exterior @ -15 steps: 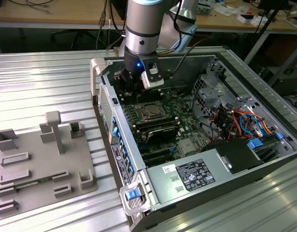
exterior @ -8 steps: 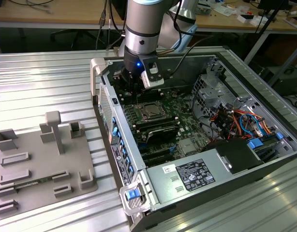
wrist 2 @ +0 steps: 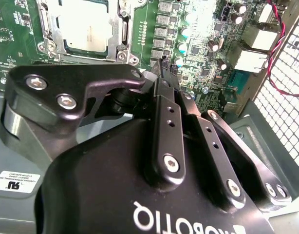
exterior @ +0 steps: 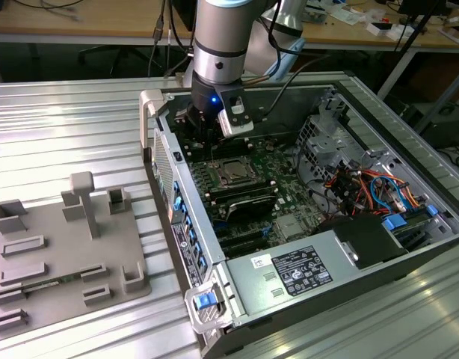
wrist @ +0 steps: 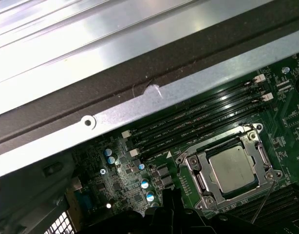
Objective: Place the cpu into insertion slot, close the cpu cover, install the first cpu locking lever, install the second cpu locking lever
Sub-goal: 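Install the first cpu locking lever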
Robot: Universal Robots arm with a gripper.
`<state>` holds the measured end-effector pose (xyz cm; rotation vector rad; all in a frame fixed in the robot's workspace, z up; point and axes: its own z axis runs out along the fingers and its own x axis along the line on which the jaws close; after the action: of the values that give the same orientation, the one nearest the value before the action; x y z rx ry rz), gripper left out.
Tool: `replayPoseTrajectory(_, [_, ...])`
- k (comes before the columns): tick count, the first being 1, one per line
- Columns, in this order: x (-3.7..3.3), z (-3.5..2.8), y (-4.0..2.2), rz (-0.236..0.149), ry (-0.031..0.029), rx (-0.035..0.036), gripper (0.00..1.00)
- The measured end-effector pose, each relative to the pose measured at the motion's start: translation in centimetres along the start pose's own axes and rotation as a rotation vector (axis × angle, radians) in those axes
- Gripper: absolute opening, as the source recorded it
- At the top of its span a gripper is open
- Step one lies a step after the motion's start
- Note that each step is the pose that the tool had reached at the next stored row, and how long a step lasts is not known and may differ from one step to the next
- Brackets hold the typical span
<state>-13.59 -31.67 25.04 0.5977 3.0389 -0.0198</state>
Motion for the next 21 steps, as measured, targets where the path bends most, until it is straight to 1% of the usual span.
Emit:
replayPoseTrajectory(2, [0.00, 0.00, 0.00, -0.018, 0.0000, -0.0008, 0.11])
replayPoseTrajectory(5, [0.00, -0.07, 0.00, -0.070, -0.0002, -0.0031, 0.11])
replayPoseTrajectory(6, [-0.01, -0.20, 0.00, -0.082, -0.0002, -0.0039, 0.11])
replayPoseTrajectory(9, [-0.06, -0.84, 0.01, -0.104, 0.0001, -0.0056, 0.11])
replayPoseTrajectory(11, [-0.09, -1.03, 0.02, -0.129, 0.0008, -0.0078, 0.11])
replayPoseTrajectory(15, [-0.12, -1.07, 0.06, -0.190, 0.0028, -0.0104, 0.11])
replayPoseTrajectory(17, [-0.10, -1.08, 0.20, -0.199, 0.0032, -0.0108, 0.11])
replayPoseTrajectory(18, [0.20, -1.08, 0.98, -0.249, 0.0034, -0.0131, 0.11])
replayPoseTrajectory(19, [0.30, -1.05, 1.47, -0.295, 0.0033, -0.0153, 0.11])
replayPoseTrajectory(20, [0.05, -1.04, 1.69, -0.304, 0.0032, -0.0156, 0.11])
replayPoseTrajectory(21, [-0.08, -1.03, 1.78, -0.307, 0.0033, -0.0158, 0.11])
